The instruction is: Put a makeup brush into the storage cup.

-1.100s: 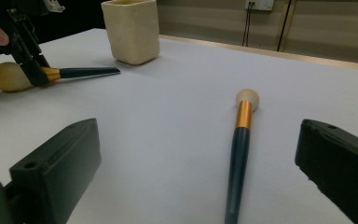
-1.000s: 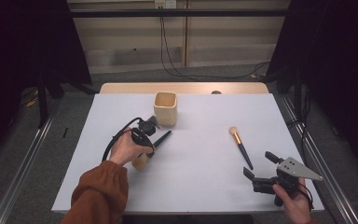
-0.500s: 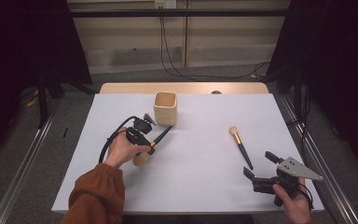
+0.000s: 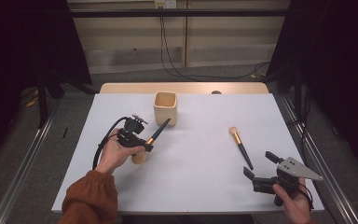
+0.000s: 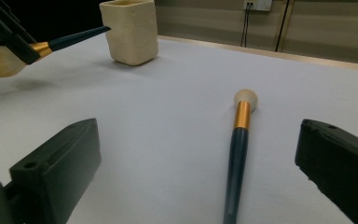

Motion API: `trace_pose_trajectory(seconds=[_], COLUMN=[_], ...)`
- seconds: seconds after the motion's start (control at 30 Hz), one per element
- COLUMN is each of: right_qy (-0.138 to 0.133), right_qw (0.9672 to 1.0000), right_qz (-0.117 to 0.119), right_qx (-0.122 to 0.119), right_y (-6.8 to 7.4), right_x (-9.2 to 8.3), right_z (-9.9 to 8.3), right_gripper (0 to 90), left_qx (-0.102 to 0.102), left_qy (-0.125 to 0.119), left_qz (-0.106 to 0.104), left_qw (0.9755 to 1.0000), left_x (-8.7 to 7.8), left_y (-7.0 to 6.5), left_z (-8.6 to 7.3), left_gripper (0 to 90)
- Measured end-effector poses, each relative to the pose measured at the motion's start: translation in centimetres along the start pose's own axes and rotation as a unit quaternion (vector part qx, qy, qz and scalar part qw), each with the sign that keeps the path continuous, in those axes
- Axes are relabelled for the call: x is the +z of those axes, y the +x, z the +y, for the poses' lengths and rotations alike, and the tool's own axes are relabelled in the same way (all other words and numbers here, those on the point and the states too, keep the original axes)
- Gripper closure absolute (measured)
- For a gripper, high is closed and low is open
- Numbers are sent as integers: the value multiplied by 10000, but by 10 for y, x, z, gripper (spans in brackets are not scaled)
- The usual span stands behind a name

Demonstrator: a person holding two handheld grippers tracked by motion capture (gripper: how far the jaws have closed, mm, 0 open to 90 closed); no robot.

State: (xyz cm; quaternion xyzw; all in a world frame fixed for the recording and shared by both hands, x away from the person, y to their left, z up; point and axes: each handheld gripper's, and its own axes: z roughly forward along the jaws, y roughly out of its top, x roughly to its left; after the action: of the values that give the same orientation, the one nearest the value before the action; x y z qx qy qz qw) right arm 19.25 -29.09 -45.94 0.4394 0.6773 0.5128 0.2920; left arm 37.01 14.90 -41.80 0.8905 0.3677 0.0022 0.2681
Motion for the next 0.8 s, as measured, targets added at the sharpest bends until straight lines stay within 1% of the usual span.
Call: trace_pose_trajectory(seconds=[0.07,0.17,0.2,0.27,0.33,0.4,0.43,0.57,0.63,0.7,0.77,0.8], right_qy=[2,4,3,1,4,3,2,-5,-11,-16,-24,-26], right_qw=[10000,10000,10000,10000,10000,10000,10000,10000,10000,10000,10000,10000], right_qz=[2,3,1,0,3,0,1,2,-2,-3,-7,-7], right_qx=[-1,0,0,4,-9,-6,-6,-9,-5,-1,16,17], right_y=[0,0,0,0,0,0,0,0,0,0,0,0], right_x=[0,0,0,0,0,0,0,0,-1,0,0,0], right_z=[0,0,0,0,0,0,0,0,0,0,0,0], right_gripper=[2,2,2,2,2,2,2,2,2,2,2,2], left_qx=[-12,21,-27,-54,-55,-48,-50,-39,3,-6,64,64], left_qy=[-175,-475,-589,-755,-939,-1072,-1198,-1482,-1687,-1861,-2017,-2107], left_qz=[-57,-69,-69,-70,-44,-48,-58,-53,-39,-50,-29,-51], left_qw=[9998,9988,9982,9971,9956,9942,9928,9889,9857,9825,9794,9775], left_x=[-2,-6,-7,-10,-12,-14,-15,-18,-20,-22,-23,-24], left_y=[0,1,1,1,1,1,2,2,2,2,1,1], left_z=[-3,-6,-7,-9,-10,-12,-13,-16,-18,-20,-21,-22], left_gripper=[660,660,660,660,660,660,660,660,660,660,660,660])
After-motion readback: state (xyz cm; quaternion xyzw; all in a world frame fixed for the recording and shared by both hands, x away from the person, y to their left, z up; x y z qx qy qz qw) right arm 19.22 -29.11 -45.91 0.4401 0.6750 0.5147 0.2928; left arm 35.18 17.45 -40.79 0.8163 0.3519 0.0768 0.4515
